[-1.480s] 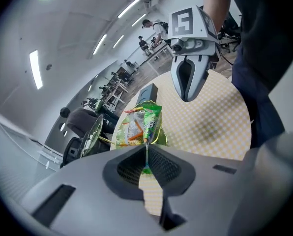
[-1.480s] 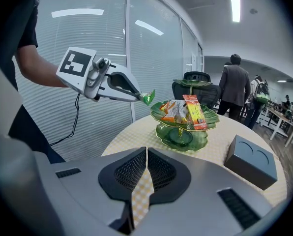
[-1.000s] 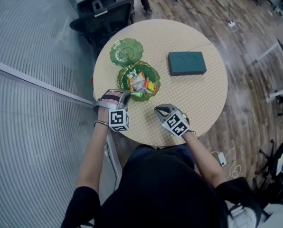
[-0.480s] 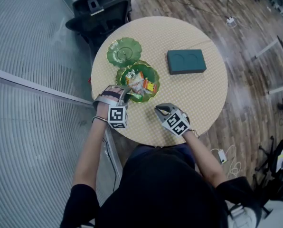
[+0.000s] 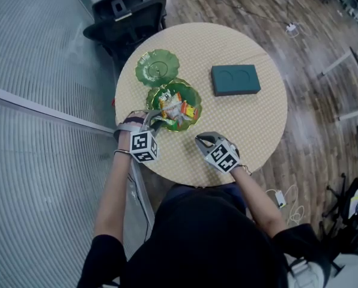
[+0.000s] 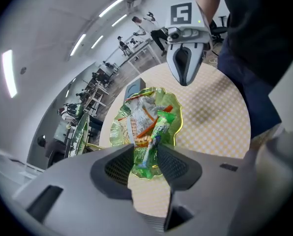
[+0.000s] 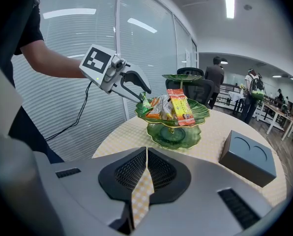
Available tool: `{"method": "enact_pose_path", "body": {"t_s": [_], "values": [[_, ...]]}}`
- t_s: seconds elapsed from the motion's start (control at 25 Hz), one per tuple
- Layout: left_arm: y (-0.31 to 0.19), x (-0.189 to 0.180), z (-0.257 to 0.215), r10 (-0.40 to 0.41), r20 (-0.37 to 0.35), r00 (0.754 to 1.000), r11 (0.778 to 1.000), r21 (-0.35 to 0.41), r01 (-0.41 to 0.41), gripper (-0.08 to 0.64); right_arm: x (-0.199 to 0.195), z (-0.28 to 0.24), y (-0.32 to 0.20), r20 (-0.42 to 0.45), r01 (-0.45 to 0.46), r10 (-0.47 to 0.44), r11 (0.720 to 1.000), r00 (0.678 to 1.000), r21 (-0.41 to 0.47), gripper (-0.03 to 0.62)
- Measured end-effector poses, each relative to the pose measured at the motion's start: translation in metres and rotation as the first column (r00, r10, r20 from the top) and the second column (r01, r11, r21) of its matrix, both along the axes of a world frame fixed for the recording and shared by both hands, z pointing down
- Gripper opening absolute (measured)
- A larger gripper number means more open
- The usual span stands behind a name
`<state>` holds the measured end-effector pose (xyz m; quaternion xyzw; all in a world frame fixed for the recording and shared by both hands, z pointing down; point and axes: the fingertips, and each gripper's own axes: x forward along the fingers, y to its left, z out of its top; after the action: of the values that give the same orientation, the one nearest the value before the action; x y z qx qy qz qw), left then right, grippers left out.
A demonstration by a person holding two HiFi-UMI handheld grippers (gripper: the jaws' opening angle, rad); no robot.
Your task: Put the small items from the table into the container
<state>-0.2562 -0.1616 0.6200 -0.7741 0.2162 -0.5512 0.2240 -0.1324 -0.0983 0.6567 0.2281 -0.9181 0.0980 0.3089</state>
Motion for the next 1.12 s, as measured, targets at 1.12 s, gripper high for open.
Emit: {"method": "enact_pose_path", "body": {"t_s": [1.12], "values": [[0.000,0.021,-0.019,-0.289,-0.459,0.840,0.901,-0.427,0.076,0.189,0.015,0.006,0.011,-0.004,-0.023,0.023,1.000,1.000,-0.013,0.029]]}}
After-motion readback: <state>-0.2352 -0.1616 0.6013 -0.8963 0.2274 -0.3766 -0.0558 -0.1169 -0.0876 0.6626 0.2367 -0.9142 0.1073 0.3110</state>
